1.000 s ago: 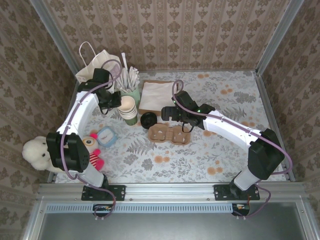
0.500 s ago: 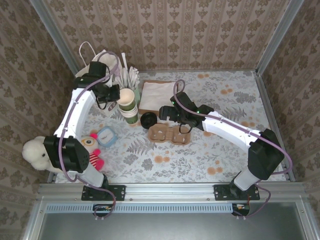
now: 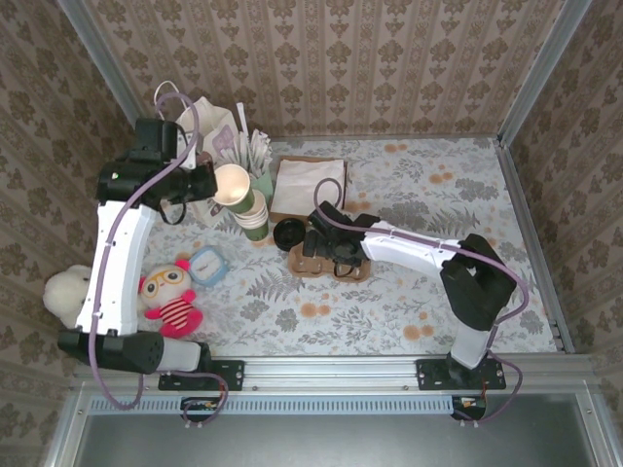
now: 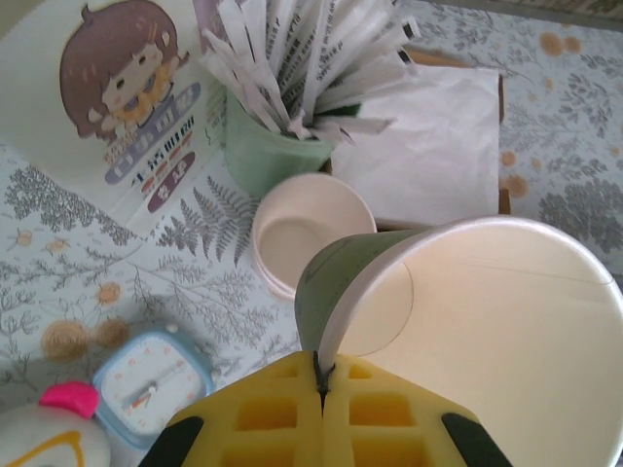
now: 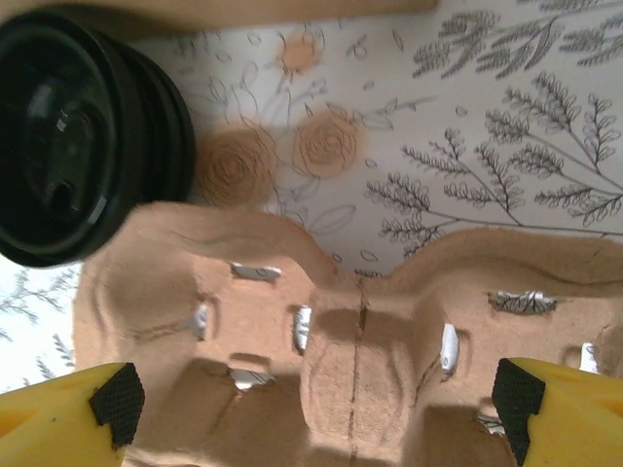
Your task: Pack the takeout coffee
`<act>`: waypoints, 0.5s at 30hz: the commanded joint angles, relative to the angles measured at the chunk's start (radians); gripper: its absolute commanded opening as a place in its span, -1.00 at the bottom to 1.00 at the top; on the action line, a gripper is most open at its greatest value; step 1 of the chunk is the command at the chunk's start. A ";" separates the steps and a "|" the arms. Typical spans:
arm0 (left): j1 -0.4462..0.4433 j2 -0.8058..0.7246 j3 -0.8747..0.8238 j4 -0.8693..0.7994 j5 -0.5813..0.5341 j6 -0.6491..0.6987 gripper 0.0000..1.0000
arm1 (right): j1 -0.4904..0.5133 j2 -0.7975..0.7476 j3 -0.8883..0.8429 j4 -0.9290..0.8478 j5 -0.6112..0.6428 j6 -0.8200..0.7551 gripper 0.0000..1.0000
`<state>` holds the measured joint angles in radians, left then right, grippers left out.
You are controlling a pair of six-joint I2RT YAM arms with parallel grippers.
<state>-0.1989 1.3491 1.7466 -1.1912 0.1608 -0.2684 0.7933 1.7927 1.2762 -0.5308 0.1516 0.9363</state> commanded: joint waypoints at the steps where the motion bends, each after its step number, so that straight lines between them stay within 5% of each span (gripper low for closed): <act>1: -0.023 -0.046 0.010 -0.116 0.004 -0.011 -1.00 | 0.013 0.030 0.051 -0.090 0.026 -0.040 0.78; 6: -0.104 -0.125 -0.145 -0.094 0.058 -0.017 -1.00 | 0.015 0.064 0.050 -0.142 0.057 -0.108 0.56; 15: -0.283 -0.218 -0.436 0.079 -0.018 -0.075 -1.00 | -0.044 0.095 0.036 -0.238 0.197 -0.265 0.35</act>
<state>-0.4492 1.1763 1.3460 -1.1923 0.1684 -0.3111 0.7837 1.8835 1.3155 -0.6949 0.2588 0.7403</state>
